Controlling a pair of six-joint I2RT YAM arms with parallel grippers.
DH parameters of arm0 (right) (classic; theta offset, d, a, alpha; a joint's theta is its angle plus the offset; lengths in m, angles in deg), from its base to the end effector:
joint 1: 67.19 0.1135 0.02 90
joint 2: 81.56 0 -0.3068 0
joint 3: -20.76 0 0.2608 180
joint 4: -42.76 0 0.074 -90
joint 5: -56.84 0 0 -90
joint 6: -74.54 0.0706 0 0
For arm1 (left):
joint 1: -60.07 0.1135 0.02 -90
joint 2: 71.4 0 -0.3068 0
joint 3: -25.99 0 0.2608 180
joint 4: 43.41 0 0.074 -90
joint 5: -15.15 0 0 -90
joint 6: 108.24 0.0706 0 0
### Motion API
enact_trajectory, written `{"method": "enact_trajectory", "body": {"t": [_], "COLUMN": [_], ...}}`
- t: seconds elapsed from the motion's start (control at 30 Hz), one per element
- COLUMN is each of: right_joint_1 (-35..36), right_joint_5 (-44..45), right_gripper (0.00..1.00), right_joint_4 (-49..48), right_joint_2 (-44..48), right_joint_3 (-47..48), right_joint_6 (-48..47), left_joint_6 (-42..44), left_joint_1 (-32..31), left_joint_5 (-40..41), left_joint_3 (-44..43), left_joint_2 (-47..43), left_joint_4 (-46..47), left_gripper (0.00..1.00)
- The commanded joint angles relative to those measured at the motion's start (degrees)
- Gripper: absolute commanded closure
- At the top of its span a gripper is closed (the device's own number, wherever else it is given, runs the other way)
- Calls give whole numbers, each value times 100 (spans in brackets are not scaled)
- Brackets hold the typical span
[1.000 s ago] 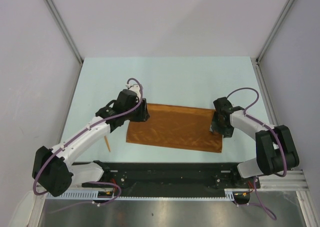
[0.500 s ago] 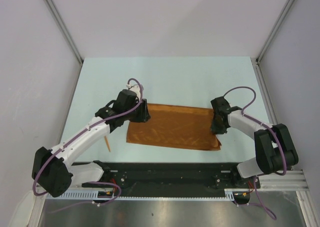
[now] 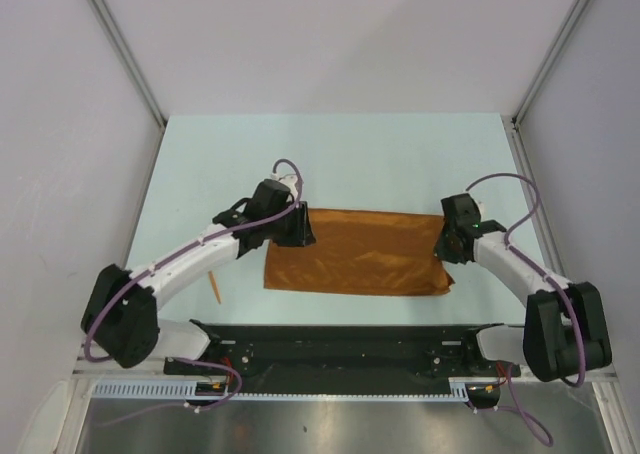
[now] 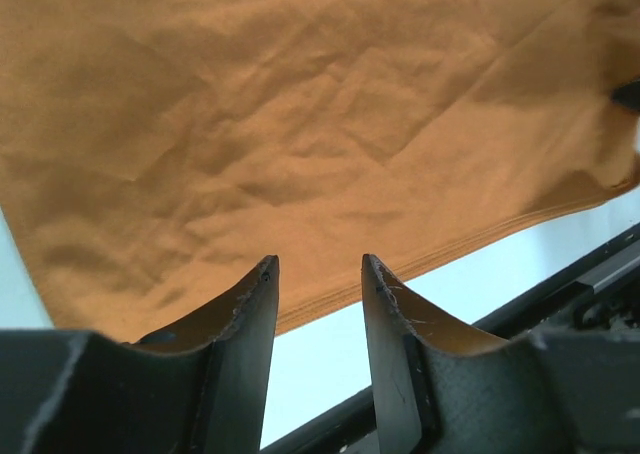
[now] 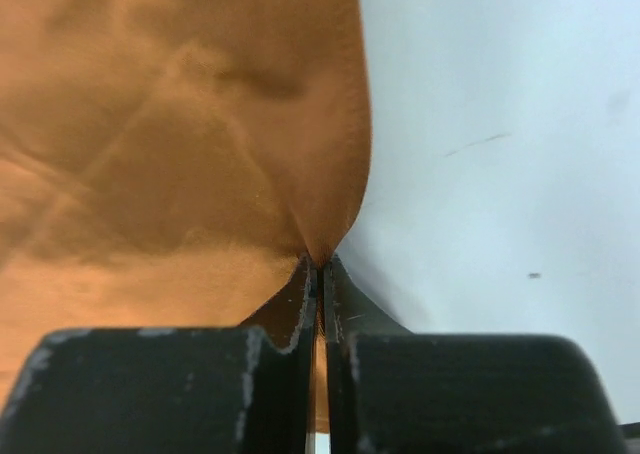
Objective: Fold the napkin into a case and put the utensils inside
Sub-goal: Pick up the rectangle-folded napkin from the center of the board, then fold the rectangle-folded napkin at the center of the board.
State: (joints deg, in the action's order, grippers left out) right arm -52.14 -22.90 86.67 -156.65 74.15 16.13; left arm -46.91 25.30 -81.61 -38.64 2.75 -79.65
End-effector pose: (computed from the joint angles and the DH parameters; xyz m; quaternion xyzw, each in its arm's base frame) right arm 0.2376 0.0509 0.1829 0.1587 0.9607 0.0030 0.2278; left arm 0.2367 -0.1745 0.2623 0.0714 0.9223 -0.2441 0.2910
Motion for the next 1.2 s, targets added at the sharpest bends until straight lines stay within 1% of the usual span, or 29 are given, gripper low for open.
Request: {"method": "enact_trajectory", "body": {"t": [0.0, 0.03, 0.07, 0.1, 0.17, 0.27, 0.3, 0.33, 0.4, 0.43, 0.5, 0.53, 0.57, 0.6, 0.63, 0.67, 0.7, 0.73, 0.77, 0.8, 0.93, 1.0, 1.17], "right_joint_1": [-702, -801, -845, -837, -863, -776, -654, -374, -12, 346, 664, 1075, 1271, 1499, 1675, 2016, 2176, 2308, 2614, 2730, 3092, 3205, 3355], "right_joint_5": [161, 65, -49, -24, 107, 177, 248, 414, 573, 617, 565, 530, 556, 582, 556, 521, 477, 372, 354, 328, 47, -111, -507], "right_gripper": [100, 100, 100, 100, 100, 100, 100, 100, 100, 100, 100, 100, 100, 100, 100, 100, 100, 100, 100, 100, 100, 100, 100], "right_joint_4": [251, 252, 252, 279, 332, 392, 402, 402, 393, 384, 454, 455, 542, 612, 665, 692, 657, 613, 578, 543, 446, 411, 279], "right_joint_2": [504, 539, 539, 531, 478, 364, 337, 311, 223, 162, -154, -312, -635, -856, -1050, -1234, -1584, -1736, -1911, -2183, -2773, -2992, -3222], "right_joint_3": [77, 69, 86, 121, 270, 516, 604, 787, 1008, 1253, 1587, 1728, 2095, 2264, 2457, 2729, 2871, 2985, 3100, 3353, 3917, 4162, 4375], "right_joint_6": [-224, -241, -241, -259, -311, -522, -679, -750, -847, -865, -787, -665, -594, -523, -349, -277, -190, -128, 21, 57, 294, 452, 628], "left_joint_6": [-447, -473, -491, -517, -631, -702, -702, -641, -562, -492, -438, -429, -447, -490, -508, -517, -517, -517, -509, -474, -359, -307, -359], "left_joint_1": [-180, -267, -311, -338, -364, -364, -373, -365, -364, -347, -295, -259, -207, -58, 30, 127, 328, 426, 522, 697, 980, 1076, 1112], "left_joint_5": [-185, -167, -150, -141, -115, -71, -53, 8, 140, 201, 474, 544, 649, 650, 633, 572, 554, 519, 501, 448, 466, 387, 158], "left_joint_3": [-262, -472, -587, -806, -975, -1142, -1116, -1099, -959, -897, -626, -502, -361, -73, 60, 192, 394, 491, 579, 746, 949, 1028, 1256], "left_joint_2": [634, 984, 1144, 1337, 1716, 1866, 1840, 1823, 1647, 1560, 1200, 1059, 684, 514, 313, 145, -178, -338, -496, -837, -1306, -1350, -1307], "left_joint_4": [518, 553, 588, 598, 694, 817, 826, 791, 712, 677, 510, 466, 405, 396, 369, 291, 220, 176, 141, 97, -79, -105, 79], "left_gripper": [57, 58, 58, 58, 58, 58, 58, 58, 57, 57, 57, 56, 56, 55, 55, 55, 55, 55, 55, 54, 53, 53, 53]}}
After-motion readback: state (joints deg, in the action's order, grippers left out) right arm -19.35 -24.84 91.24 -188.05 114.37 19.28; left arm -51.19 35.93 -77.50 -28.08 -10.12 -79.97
